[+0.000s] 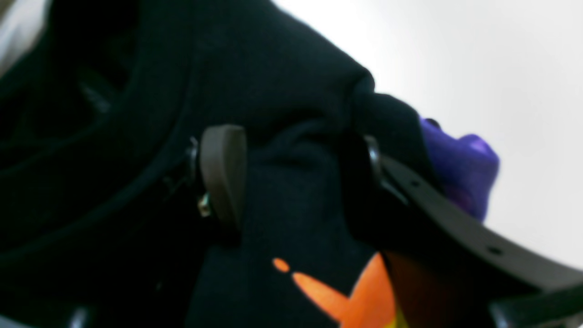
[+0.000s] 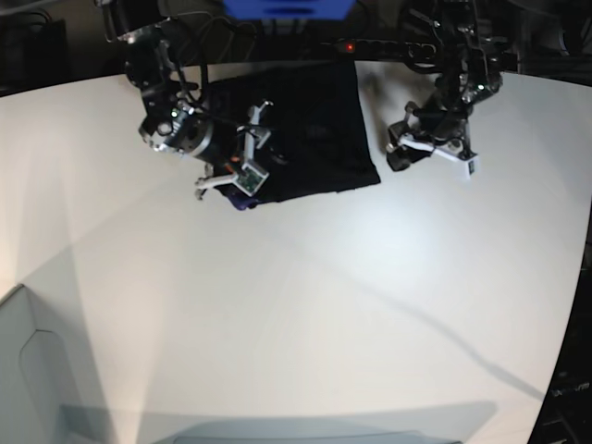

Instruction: Fold the T-shirt properly

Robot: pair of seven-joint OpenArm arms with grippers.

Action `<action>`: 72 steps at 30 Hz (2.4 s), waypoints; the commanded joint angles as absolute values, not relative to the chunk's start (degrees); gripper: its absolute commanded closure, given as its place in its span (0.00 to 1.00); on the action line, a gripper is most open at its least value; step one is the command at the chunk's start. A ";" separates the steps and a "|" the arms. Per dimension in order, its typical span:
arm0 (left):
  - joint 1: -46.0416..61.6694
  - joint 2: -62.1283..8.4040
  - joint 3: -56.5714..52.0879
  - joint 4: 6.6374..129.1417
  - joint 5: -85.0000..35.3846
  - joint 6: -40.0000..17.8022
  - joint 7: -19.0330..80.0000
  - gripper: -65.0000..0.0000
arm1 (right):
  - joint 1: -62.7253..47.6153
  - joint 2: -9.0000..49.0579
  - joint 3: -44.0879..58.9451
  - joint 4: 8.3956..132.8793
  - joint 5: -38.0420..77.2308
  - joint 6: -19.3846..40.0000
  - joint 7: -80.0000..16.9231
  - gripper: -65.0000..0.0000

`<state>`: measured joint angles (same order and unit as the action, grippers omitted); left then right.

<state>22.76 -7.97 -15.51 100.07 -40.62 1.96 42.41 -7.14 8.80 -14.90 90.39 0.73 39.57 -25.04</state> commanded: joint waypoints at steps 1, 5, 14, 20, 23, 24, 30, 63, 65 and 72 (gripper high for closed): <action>21.49 -8.31 -14.64 100.09 -40.92 2.15 42.59 0.49 | -5.76 9.01 -13.49 89.80 0.31 40.00 -25.27 0.48; 18.77 -8.22 -11.65 97.36 -41.01 2.24 42.59 0.49 | -2.15 8.92 -9.45 85.58 0.31 40.00 -25.19 0.48; 16.75 -7.52 -11.74 97.89 -41.45 2.24 43.12 0.49 | 2.07 10.68 -3.30 86.11 0.31 40.00 -25.27 0.48; 18.68 -8.84 -11.82 97.89 -41.54 2.24 42.68 0.49 | -1.98 9.98 -4.53 98.42 0.31 40.00 -25.36 0.48; 19.56 -9.36 -11.82 97.89 -41.54 2.24 42.59 0.49 | -3.82 9.54 -8.13 103.25 0.31 40.00 -25.63 0.48; 20.00 -9.36 -12.70 97.89 -41.54 2.24 42.59 0.49 | -4.35 9.63 -9.71 104.57 0.13 40.00 -25.63 0.48; 20.70 -9.10 -17.98 98.51 -41.54 1.98 43.21 0.49 | -5.93 11.74 -17.80 107.12 0.04 40.00 -25.71 0.48; 22.46 -9.27 -19.91 101.23 -41.54 1.89 43.21 0.49 | -6.64 12.18 -21.67 103.78 -0.04 40.00 -25.63 1.00; 22.46 -9.27 -19.91 101.23 -41.54 1.89 43.21 0.49 | -7.52 11.56 -22.81 105.80 -0.04 40.00 -25.54 1.00; 22.46 -9.27 -19.91 101.23 -41.54 1.89 43.21 0.49 | -8.66 11.03 -28.18 108.70 -0.04 40.00 -25.71 1.00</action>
<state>22.37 -8.86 -19.75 100.18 -40.97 1.93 43.70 -8.84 10.96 -28.25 107.79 -1.06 40.07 -26.98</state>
